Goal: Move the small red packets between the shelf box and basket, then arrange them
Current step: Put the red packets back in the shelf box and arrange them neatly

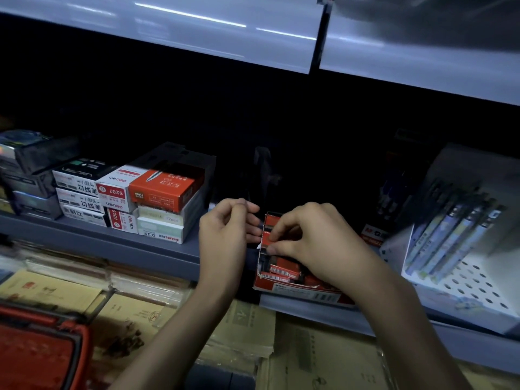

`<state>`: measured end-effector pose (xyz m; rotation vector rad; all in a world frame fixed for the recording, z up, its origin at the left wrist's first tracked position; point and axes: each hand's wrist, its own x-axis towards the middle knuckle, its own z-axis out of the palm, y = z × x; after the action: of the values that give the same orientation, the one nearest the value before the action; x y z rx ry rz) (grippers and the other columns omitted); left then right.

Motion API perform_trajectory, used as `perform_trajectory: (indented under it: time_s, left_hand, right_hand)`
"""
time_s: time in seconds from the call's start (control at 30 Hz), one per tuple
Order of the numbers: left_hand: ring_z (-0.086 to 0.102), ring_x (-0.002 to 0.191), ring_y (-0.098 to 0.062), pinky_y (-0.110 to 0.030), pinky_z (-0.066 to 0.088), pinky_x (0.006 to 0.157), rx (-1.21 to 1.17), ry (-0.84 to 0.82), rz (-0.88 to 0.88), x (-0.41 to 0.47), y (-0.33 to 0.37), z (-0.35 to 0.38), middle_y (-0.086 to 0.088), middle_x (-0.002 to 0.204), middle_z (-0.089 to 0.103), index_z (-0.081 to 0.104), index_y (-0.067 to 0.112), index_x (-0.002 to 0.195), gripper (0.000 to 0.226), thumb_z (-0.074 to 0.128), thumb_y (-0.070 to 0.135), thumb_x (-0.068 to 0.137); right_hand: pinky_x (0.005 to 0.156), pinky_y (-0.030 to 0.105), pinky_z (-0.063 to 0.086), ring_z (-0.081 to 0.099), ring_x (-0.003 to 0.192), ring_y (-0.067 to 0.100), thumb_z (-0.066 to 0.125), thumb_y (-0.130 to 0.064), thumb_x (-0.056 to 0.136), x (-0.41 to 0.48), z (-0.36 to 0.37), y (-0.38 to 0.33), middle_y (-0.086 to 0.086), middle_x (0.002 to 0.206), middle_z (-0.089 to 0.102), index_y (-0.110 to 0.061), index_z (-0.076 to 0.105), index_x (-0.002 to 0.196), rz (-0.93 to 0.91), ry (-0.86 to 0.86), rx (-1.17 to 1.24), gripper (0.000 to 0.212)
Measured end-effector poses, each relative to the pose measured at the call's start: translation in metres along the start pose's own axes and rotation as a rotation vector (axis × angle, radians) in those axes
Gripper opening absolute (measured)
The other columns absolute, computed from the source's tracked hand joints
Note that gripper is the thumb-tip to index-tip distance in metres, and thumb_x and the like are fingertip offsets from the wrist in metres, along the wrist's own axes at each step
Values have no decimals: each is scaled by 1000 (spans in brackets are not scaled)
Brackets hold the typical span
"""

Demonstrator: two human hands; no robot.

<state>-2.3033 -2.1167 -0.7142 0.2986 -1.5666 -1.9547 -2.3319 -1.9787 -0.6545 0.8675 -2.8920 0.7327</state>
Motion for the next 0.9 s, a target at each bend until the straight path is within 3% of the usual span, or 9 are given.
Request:
perform_trajectory:
  time_s: [0.1,0.37,0.5,0.63,0.77,0.9]
  left_hand:
    - [62,61,-15,-20,54,56,0,-5,-2,-1,0,-1,-11,72,64,70,0,90,29,48,12,105]
    - [62,64,-15,-20,53,56,14,-43,16,-2,3,-2,-11,74,65,70,1,91,29,48,12,106]
    - [62,67,-16,-20,52,57,31,-58,23,-2,1,-1,-10,75,66,71,2,91,29,49,14,105]
    - [62,67,-16,-20,51,58,41,-67,43,-2,-1,-1,-11,76,66,71,1,92,29,49,15,106]
    - [62,67,-15,-19,50,57,42,-64,41,-2,-2,-2,-9,75,66,71,2,91,29,50,14,106]
    - [62,68,-15,-18,50,57,51,-61,41,-2,-3,-1,-9,76,67,72,3,91,28,50,14,105]
  right_hand:
    - [83,28,58,64,94,4,84,-33,81,-1,-2,2,-13,100,70,-32,79,97,-3,-46,-10,17]
    - [79,22,53,64,90,-2,71,-32,93,-12,-38,22,-19,92,71,-33,78,96,43,93,63,7]
    - [87,34,57,65,94,4,66,-34,97,-14,-37,28,-14,97,71,-30,77,98,110,73,-5,12]
    - [85,37,59,66,94,9,70,-41,92,-19,-40,26,-11,100,70,-31,75,97,183,9,-20,12]
    - [80,35,58,65,86,11,79,-52,80,-25,-46,20,-7,94,68,-25,73,95,298,-110,-93,32]
    - [77,33,58,65,85,11,85,-50,74,-25,-45,17,-6,95,65,-24,71,96,326,-127,-49,37]
